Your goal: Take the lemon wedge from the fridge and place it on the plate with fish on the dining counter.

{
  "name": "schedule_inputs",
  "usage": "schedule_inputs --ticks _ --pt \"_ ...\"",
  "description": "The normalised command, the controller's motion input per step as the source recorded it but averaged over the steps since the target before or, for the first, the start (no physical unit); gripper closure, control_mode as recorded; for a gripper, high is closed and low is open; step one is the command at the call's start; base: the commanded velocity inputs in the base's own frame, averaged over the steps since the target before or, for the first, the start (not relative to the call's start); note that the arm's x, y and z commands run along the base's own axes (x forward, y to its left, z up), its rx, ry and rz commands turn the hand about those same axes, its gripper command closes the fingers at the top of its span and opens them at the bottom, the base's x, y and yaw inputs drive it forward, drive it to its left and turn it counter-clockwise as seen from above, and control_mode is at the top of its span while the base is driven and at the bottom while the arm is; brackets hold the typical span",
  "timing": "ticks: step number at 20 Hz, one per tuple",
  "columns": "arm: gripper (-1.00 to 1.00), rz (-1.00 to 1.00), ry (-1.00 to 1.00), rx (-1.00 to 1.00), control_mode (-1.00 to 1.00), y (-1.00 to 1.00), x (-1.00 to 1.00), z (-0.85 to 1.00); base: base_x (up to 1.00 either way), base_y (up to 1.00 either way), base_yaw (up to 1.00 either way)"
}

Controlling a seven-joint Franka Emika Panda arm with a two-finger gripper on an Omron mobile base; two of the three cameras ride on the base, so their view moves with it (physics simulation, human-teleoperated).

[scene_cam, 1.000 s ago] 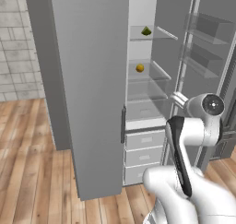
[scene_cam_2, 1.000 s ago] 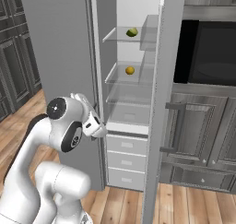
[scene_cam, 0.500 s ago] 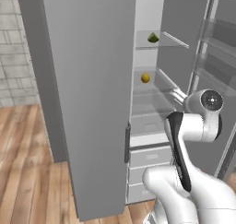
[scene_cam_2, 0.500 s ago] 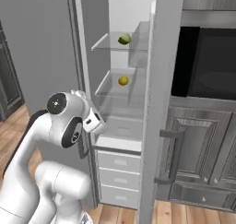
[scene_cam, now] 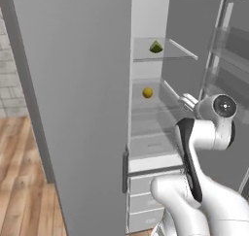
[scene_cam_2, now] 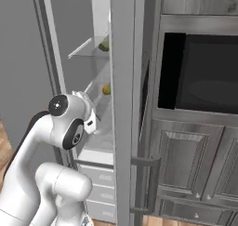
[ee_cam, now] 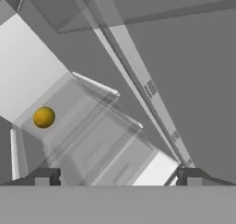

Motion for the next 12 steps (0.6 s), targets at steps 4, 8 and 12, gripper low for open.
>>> schedule_inputs --ticks 4,8,12 --pt "-1.00 0.00 0.00 0.00 1.00 0.00 0.00 0.00 0.99 0.02 0.00" --pt "-1.00 0.00 0.00 0.00 1.00 0.00 0.00 0.00 0.11 0.88 0.07" --pt "-1.00 0.00 0.00 0.00 1.00 0.00 0.00 0.00 0.00 0.04 0.02"
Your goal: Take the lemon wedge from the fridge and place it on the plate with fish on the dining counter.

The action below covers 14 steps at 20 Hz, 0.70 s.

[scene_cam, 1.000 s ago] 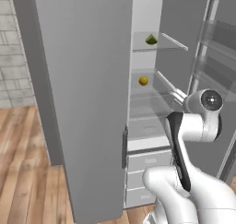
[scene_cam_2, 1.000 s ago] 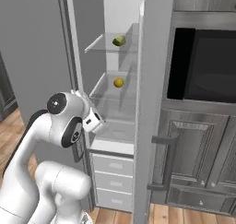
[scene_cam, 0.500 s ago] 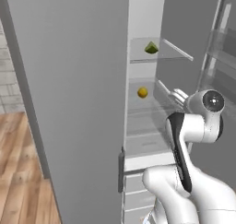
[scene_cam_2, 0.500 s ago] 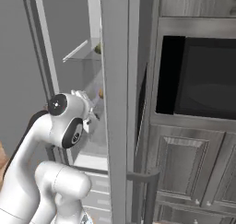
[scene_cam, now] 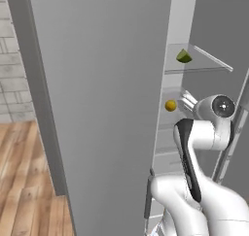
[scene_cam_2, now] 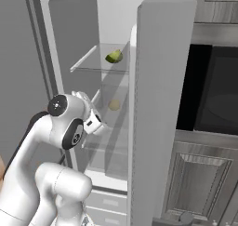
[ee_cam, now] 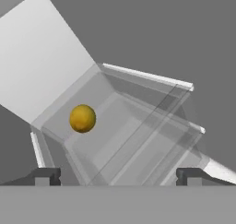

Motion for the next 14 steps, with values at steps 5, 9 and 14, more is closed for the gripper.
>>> schedule_inputs --ticks 5,9,14 --pt "-1.00 0.00 0.00 0.00 1.00 0.00 0.00 0.00 0.00 0.00 0.13" --pt "-1.00 0.08 0.01 -0.02 -1.00 -0.06 0.11 0.88 0.00 0.00 0.00" --pt "-1.00 0.21 0.01 -0.12 -1.00 0.01 0.00 1.00 0.00 0.00 0.00"
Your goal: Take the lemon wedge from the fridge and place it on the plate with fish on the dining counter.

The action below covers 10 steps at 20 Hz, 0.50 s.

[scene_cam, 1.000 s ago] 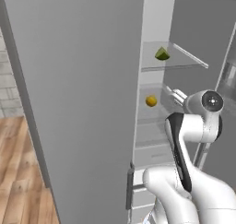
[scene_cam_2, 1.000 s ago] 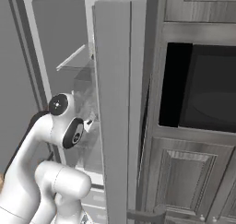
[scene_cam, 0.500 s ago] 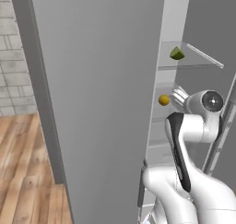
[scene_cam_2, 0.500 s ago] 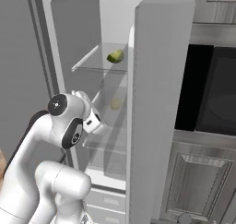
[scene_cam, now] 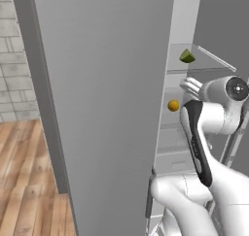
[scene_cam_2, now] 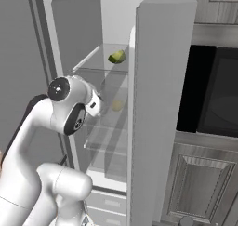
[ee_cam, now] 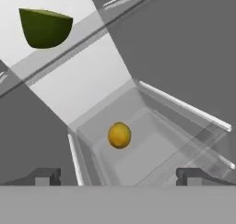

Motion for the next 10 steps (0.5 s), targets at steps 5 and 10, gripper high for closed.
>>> schedule_inputs --ticks 5,10 --pt "-1.00 0.22 0.06 -0.20 -1.00 0.08 0.00 0.97 0.00 0.00 0.00" --pt "-1.00 0.03 0.13 -0.10 -1.00 0.02 0.18 0.22 0.00 0.00 0.00"
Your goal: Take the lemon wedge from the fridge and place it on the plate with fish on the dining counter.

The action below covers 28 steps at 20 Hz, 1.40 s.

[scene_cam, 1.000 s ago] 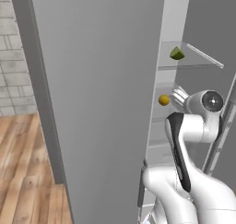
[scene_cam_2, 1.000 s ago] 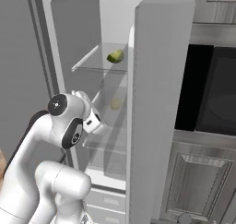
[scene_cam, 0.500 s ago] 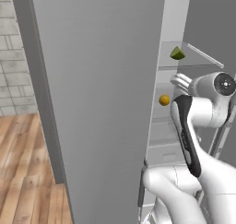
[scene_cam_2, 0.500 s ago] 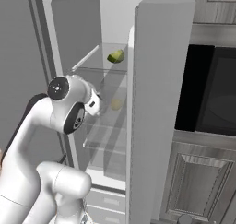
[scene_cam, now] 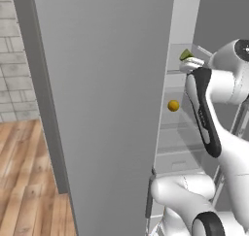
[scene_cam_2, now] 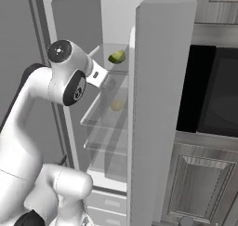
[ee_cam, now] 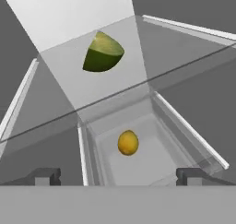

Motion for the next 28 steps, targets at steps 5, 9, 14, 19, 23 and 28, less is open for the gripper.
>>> schedule_inputs --ticks 5,9,14,19,23,28 --pt "-1.00 0.02 0.25 -0.05 -1.00 0.00 0.05 0.47 0.00 0.00 0.00" --pt "-1.00 0.05 0.09 -0.03 -1.00 0.00 0.11 0.30 0.00 0.00 0.00" --pt "-1.00 0.16 0.00 -0.10 -1.00 -0.13 0.23 0.11 0.00 0.00 0.00" --pt "-1.00 0.07 0.01 0.00 -1.00 -0.24 0.29 0.00 0.00 0.00 0.00" --pt "-1.00 0.02 0.12 0.00 -1.00 -0.19 0.63 0.00 0.00 0.00 0.00" --pt "-1.00 0.00 0.16 0.00 -1.00 -0.12 0.69 -0.01 0.00 0.00 0.00"
